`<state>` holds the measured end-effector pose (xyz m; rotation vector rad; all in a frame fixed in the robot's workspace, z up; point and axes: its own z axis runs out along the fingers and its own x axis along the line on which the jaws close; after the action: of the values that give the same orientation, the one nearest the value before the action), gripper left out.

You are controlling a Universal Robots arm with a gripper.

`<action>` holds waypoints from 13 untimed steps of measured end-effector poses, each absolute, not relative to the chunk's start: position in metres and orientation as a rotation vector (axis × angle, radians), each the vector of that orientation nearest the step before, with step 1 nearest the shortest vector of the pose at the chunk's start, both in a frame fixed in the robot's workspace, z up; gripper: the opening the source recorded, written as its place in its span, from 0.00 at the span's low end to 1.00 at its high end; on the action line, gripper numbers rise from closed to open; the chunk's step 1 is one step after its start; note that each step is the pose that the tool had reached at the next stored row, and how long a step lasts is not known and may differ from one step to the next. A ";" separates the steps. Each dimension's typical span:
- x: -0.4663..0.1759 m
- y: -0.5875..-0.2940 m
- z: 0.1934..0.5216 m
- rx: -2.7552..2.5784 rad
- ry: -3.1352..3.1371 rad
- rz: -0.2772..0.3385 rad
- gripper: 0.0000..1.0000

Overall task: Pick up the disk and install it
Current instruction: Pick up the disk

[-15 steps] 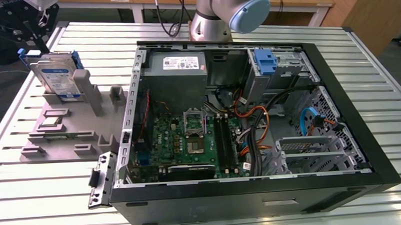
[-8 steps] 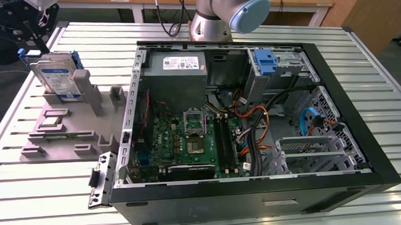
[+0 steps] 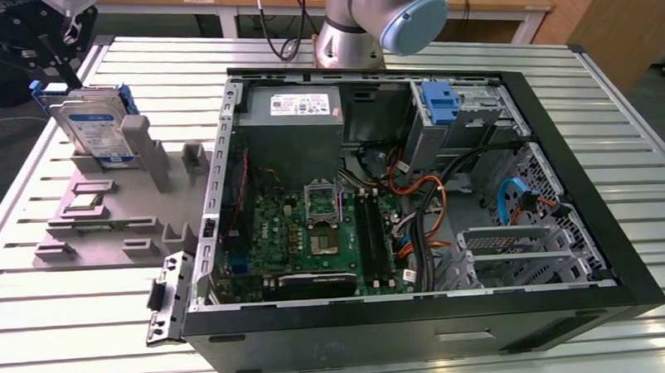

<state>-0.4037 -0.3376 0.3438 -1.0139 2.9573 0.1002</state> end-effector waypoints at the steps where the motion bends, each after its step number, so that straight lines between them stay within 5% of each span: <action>1: -0.404 -0.338 0.344 -1.031 2.952 0.100 0.11; 13: -0.404 -0.338 0.344 -1.163 2.905 0.101 0.11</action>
<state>-0.4037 -0.3376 0.3437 -1.1630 2.9054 0.1012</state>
